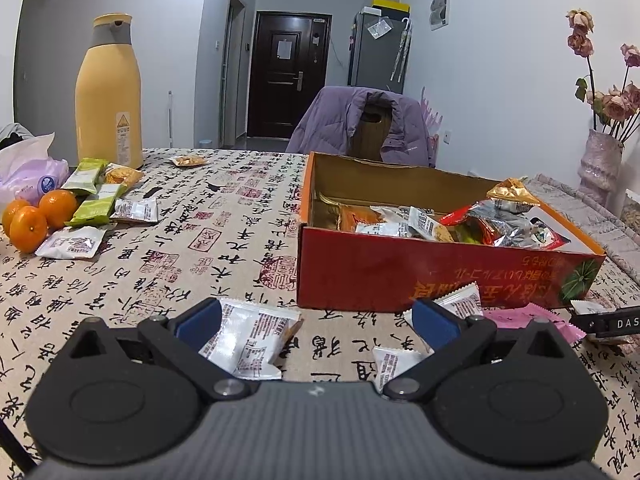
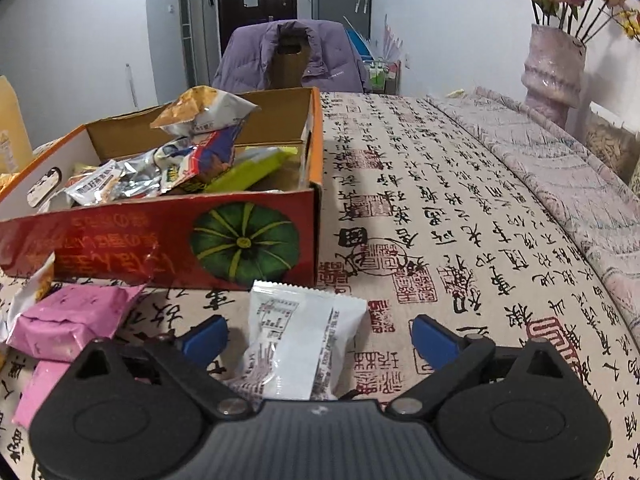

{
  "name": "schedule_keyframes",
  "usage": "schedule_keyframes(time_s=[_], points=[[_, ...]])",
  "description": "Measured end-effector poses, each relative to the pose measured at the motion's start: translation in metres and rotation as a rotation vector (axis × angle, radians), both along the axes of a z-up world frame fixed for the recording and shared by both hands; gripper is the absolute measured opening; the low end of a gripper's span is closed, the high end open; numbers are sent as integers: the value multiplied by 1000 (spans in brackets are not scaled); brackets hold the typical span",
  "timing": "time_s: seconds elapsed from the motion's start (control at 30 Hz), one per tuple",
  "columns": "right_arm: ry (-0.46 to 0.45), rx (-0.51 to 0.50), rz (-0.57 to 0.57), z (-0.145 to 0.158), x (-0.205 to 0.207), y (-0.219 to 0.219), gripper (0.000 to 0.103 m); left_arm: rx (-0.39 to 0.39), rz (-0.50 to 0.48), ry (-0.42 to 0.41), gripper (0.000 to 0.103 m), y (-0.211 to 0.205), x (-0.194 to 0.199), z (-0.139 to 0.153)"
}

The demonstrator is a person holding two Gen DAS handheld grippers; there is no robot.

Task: Organize snacks
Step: 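Grasp a white packet from the pile with the right gripper, then grasp another white packet with the left gripper while the right holds its packet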

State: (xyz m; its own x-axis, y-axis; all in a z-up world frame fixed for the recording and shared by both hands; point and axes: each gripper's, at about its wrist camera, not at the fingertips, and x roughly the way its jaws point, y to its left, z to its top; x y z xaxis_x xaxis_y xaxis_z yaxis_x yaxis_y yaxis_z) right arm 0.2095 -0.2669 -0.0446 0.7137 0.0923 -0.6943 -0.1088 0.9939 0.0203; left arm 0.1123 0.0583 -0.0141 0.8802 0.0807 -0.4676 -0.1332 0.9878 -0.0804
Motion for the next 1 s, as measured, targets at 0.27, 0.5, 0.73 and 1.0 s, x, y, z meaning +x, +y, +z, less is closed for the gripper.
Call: schedule_keyframes(time_s=[0.27,0.5,0.73,1.0], points=[[-42,12,26,5,-9,2,57,-2,1,-1,103,0,0,0],[-97,-7,51,6,-21,8,48,0,4,-1,103,0,0,-1],[-200,7,49,16,-33,7,46,1,5,0,103,0,-1,-1],[-233,24,40,18,-38,3,46,23,2,13,103,0,-1,6]])
